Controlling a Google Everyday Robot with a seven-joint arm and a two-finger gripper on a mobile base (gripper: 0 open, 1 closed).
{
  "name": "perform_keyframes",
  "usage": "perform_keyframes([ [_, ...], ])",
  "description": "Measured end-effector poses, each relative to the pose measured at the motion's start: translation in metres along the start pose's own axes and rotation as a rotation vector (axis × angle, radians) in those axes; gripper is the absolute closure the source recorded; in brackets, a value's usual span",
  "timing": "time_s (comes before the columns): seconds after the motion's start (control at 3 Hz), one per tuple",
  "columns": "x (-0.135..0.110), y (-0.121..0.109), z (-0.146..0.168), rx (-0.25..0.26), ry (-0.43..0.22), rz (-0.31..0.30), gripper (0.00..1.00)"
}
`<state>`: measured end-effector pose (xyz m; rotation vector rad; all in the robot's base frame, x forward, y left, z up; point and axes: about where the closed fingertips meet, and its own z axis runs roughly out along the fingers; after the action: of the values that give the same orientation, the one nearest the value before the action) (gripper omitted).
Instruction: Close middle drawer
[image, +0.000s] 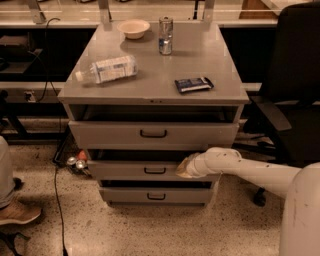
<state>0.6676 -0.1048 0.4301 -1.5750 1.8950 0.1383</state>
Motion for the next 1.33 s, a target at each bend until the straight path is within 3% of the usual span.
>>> perform_keyframes([
  [1.33, 0.0002, 0.0001, -0.0002, 0.0, 0.0, 0.0, 1.0],
])
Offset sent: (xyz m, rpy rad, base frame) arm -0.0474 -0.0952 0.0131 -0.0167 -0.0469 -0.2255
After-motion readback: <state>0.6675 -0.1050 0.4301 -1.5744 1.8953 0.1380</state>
